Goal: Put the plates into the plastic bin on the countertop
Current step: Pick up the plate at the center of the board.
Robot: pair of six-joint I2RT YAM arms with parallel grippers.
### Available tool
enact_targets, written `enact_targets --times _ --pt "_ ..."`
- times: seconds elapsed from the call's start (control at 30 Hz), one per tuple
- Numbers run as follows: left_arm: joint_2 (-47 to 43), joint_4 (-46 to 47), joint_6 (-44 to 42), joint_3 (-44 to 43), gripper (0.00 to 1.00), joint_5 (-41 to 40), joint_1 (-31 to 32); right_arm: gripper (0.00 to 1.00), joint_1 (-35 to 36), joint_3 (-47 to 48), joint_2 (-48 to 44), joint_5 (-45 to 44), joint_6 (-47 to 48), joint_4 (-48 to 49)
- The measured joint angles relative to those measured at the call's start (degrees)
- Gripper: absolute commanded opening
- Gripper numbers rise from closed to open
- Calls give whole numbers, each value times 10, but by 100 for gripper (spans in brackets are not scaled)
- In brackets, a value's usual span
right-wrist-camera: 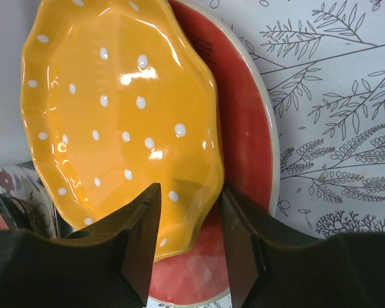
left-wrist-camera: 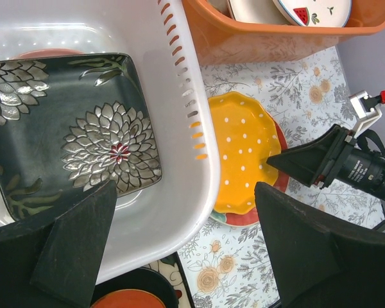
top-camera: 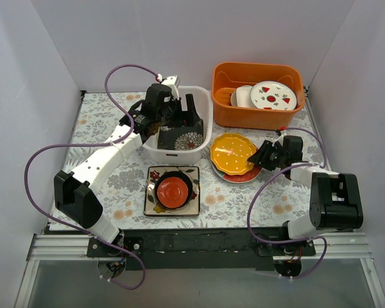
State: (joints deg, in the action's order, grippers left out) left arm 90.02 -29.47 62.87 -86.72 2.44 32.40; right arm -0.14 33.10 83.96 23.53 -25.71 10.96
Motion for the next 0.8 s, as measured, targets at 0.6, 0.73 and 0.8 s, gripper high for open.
enact_targets --times 0.6,0.73,0.8 --pt "-11 3 0 1 88 0 0 3 2 0 35 -9 -15 37" --pt "-16 6 0 4 88 1 0 1 2 0 33 -16 -25 37" --pt "-18 7 1 9 88 2 0 1 2 0 27 -22 -24 29"
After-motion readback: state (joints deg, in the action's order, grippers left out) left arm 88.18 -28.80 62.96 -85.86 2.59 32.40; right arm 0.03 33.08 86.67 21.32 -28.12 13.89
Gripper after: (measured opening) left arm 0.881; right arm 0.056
